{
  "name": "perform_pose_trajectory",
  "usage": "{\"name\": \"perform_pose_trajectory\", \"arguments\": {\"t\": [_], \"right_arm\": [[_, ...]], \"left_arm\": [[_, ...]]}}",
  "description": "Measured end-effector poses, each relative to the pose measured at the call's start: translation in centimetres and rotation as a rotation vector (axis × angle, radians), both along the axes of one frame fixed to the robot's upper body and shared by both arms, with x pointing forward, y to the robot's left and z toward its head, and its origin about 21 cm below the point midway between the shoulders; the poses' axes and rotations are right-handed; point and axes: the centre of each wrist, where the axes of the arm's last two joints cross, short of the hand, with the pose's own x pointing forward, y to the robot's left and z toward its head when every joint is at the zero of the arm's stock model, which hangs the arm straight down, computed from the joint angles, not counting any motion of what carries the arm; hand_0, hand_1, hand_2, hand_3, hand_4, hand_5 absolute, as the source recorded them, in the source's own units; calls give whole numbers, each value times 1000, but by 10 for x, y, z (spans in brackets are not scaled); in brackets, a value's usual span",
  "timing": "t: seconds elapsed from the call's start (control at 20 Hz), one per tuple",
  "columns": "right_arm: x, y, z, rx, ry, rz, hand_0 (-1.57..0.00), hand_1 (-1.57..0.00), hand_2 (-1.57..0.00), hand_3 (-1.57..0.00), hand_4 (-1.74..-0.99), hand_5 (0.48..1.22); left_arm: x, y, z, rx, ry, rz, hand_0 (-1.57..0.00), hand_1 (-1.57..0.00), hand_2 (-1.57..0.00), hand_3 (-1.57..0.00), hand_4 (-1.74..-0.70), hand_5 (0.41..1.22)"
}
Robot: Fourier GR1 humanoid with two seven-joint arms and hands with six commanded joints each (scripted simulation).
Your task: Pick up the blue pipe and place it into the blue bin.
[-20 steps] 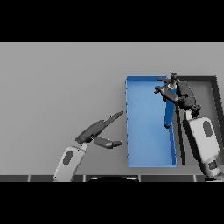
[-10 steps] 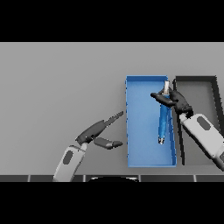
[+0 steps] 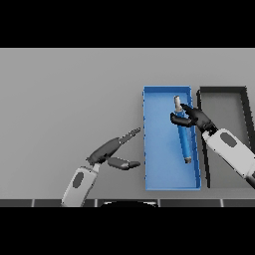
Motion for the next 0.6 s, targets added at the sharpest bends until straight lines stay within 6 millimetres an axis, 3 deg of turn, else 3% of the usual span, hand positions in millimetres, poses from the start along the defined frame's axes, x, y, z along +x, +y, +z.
{"name": "perform_pose_trajectory", "arguments": {"t": [0.25, 0.6], "right_arm": [[1, -4, -7, -28, -9, 10, -13, -11, -11, -6, -1022, 672], [3, 2, -3, -27, -8, 43, -6, -5, -5, -3, -1022, 643]], "left_arm": [[-1, -2, 0, 0, -5, 6, 1, 1, 1, 1, -887, 431], [1, 6, 6, -3, -15, 9, 1, 1, 1, 1, -885, 431]]}}
